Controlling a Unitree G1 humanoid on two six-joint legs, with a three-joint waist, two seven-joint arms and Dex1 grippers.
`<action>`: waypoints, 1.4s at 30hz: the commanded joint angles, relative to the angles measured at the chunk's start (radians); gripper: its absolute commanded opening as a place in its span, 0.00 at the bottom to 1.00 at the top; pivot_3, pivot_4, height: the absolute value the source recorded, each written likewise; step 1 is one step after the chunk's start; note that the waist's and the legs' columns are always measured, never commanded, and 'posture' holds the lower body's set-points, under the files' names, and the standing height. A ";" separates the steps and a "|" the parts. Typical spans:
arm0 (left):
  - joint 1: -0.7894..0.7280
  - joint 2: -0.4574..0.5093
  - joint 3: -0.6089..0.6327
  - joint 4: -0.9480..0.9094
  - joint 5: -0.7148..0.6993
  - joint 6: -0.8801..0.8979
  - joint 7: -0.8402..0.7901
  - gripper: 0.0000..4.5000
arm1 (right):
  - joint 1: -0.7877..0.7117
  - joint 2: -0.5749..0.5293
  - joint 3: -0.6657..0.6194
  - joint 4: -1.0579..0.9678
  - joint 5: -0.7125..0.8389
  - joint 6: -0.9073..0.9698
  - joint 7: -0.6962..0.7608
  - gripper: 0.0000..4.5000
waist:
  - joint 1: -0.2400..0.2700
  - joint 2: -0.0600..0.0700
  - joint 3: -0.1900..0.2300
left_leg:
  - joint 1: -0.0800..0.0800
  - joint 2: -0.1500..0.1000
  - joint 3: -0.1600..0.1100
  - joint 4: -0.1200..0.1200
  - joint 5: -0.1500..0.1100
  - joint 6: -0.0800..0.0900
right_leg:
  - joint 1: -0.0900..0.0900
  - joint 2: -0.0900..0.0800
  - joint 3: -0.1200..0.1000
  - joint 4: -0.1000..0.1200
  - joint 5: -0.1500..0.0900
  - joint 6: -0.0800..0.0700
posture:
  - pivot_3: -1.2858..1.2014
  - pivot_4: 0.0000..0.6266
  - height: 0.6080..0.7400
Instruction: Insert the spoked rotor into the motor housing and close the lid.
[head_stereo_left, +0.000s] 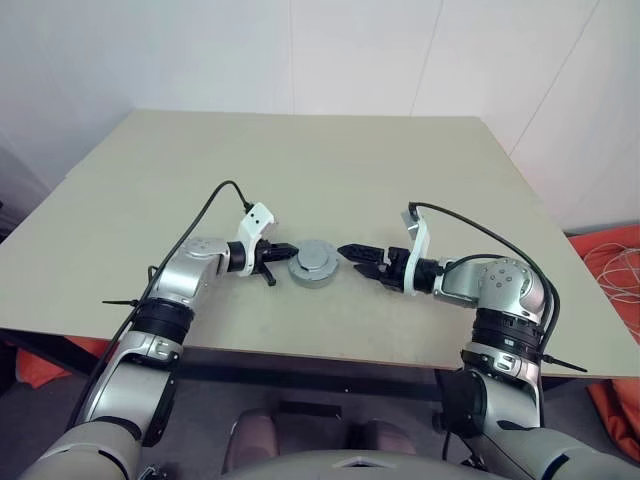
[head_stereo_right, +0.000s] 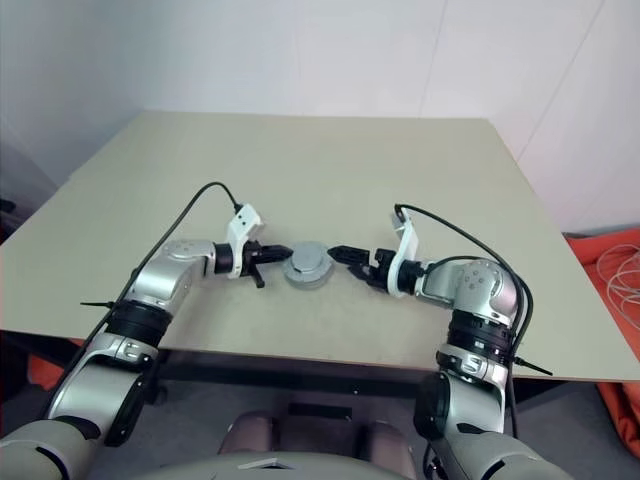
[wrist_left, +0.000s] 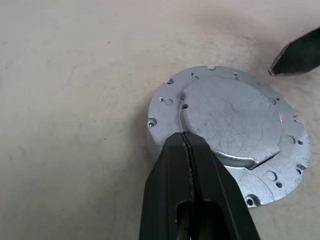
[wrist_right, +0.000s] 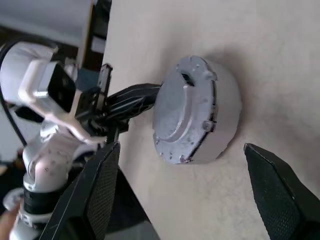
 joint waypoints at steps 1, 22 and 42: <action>-0.002 0.008 -0.016 -0.007 0.007 0.005 -0.018 0.00 | -0.016 0.040 -0.042 0.029 0.069 0.005 -0.101 0.99 | -0.001 0.000 0.000 | 0.000 0.000 0.000 0.000 0.000 0.000 | 0.000 0.000 0.000 0.000 0.000 0.000 | 0.52 0.00 1.00; -0.004 0.021 -0.010 -0.018 0.004 0.019 -0.016 0.00 | -0.094 0.170 -0.165 0.139 0.098 0.005 -0.265 0.95 | -0.006 0.000 0.000 | 0.000 0.000 0.000 -0.007 0.003 -0.005 | -0.004 0.000 0.000 0.000 0.000 0.000 | 0.52 0.00 1.00; 0.004 -0.053 0.311 -0.062 -0.225 0.221 0.175 0.00 | -0.078 0.173 -0.165 0.094 0.157 0.005 -0.269 0.26 | -0.010 0.001 0.000 | -0.007 0.000 0.001 -0.009 0.003 -0.005 | -0.012 0.001 0.000 0.000 0.000 0.000 | 0.52 0.00 1.00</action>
